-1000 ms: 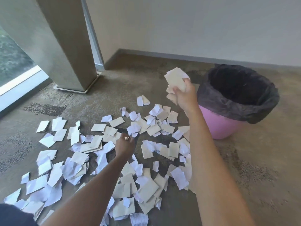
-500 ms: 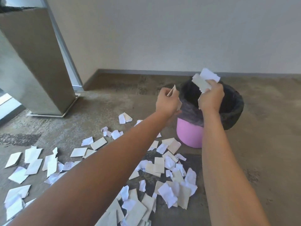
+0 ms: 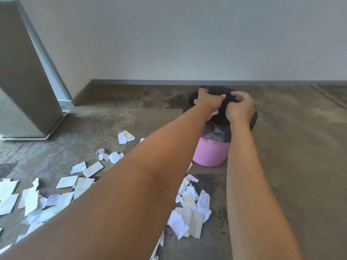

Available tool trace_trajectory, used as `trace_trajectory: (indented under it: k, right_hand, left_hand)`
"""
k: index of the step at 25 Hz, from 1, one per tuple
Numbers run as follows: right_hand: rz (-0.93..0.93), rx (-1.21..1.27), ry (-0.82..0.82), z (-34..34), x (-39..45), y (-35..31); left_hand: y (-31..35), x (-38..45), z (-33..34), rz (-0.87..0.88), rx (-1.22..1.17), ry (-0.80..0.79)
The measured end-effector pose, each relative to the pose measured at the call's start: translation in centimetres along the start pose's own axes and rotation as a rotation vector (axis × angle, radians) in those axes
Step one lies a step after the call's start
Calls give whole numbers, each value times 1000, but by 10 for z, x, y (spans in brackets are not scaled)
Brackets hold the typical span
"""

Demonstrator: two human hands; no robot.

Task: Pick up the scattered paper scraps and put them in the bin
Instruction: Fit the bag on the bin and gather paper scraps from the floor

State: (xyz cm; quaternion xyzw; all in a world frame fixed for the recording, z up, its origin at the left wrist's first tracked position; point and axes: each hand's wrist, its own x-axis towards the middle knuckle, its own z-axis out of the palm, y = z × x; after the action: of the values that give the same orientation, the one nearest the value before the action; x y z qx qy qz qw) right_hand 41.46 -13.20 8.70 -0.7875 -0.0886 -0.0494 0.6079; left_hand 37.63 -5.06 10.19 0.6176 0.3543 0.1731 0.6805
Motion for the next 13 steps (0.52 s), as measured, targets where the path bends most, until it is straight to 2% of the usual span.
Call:
trace_trajectory:
  k: [3,8,10,13]
  right_hand:
    - [65,46,-9,-7,3,2]
    - [100,59,-27,-7,-8,10]
    - [-4,58,-40,-1,-19,6]
    - [-269,79,-51,12,-41,-3]
  left_hand:
    - [-5,4,-1,6,-45,11]
    - [-9,-13,-22,183,-233,100]
    - [-21,-25,-38,311,-195,200]
    - [-61,-41,-63,499,60,320]
